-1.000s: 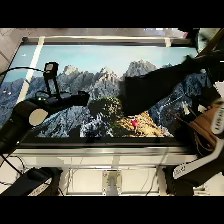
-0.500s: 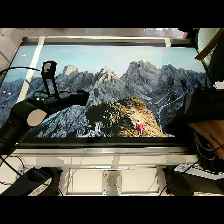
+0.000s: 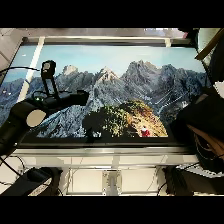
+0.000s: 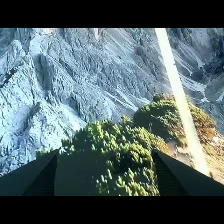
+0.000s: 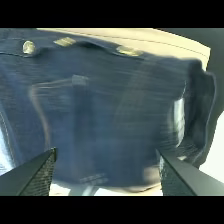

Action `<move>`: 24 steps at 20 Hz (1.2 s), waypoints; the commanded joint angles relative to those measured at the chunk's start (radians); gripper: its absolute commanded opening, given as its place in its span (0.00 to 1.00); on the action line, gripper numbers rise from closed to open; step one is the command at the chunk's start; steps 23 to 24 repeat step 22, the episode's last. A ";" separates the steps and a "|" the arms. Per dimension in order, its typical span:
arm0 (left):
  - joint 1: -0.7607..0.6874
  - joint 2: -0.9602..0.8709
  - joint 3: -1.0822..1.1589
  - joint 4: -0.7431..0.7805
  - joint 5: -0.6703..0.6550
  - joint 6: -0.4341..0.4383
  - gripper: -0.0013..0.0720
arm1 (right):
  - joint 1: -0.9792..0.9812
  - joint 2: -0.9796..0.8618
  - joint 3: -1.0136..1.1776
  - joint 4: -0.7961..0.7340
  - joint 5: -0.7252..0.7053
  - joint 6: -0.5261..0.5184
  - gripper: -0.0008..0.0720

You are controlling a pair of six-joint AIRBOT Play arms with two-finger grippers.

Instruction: Fold the clothes and pants, and hang the long-sleeved shirts on hangers.

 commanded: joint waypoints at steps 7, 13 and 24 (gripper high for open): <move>0.000 0.001 0.001 -0.041 0.000 0.000 0.56 | 0.293 0.095 0.111 0.958 -0.071 -0.196 0.07; 0.000 -0.001 0.001 -0.041 -0.016 0.000 0.06 | 0.664 0.122 0.111 0.808 -0.064 -0.240 0.07; 0.000 -0.003 0.000 -0.041 -0.016 0.000 0.06 | 0.695 0.123 0.111 0.808 -0.066 -0.240 0.07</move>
